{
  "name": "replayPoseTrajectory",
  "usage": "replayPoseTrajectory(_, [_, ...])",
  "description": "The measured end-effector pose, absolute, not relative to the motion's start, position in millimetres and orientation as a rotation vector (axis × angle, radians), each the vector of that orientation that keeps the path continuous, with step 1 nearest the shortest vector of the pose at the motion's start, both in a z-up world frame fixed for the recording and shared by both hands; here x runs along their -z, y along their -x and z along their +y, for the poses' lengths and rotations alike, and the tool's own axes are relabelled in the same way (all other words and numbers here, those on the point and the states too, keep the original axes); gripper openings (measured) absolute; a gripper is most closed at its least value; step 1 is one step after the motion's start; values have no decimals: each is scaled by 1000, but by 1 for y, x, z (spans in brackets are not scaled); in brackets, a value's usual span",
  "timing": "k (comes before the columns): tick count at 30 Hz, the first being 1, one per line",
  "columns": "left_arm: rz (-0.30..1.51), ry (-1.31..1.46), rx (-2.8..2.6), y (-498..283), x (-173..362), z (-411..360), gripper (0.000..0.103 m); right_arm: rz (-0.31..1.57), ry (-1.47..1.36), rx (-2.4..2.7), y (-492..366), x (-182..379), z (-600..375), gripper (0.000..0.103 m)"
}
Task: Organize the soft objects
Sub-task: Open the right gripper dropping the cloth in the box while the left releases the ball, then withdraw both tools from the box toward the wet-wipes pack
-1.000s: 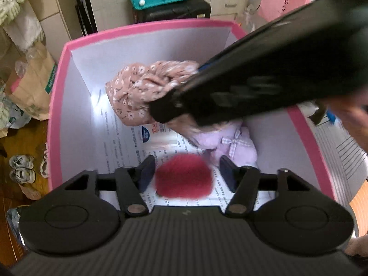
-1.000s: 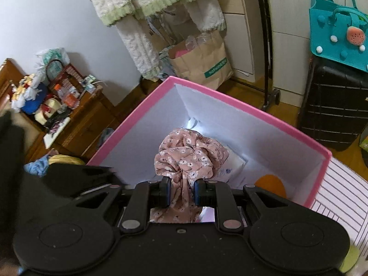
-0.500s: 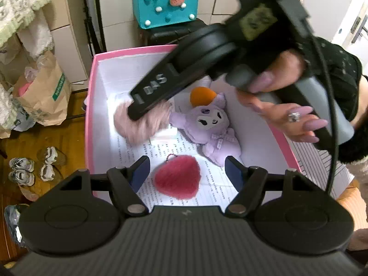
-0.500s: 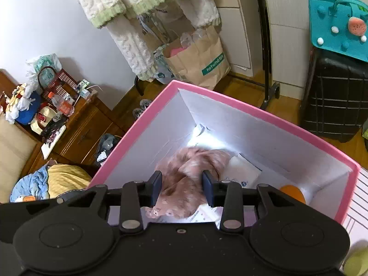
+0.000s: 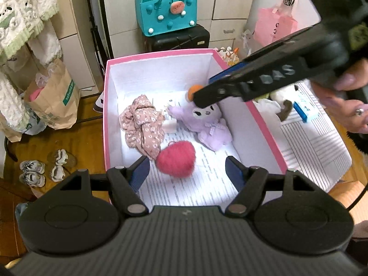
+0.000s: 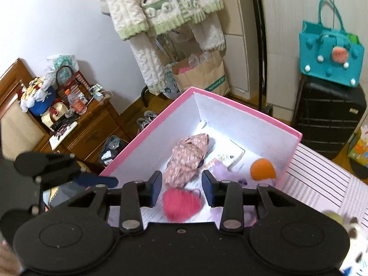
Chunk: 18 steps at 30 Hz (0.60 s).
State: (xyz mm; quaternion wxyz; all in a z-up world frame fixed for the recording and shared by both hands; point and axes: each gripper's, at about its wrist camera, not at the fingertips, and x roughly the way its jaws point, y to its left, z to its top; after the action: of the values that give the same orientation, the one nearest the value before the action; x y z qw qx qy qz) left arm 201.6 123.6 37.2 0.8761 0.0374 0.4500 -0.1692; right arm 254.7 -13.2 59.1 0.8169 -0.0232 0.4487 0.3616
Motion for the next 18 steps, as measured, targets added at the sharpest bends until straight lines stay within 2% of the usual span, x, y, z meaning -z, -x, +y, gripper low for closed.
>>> replayPoseTrajectory(7, [993, -51, 377, -180, -57, 124, 73, 918, 84, -792, -218, -82, -32, 43])
replayPoseTrajectory(18, [959, -116, 393, -137, -91, 109, 77, 842, 96, -829, -167, -111, -62, 46])
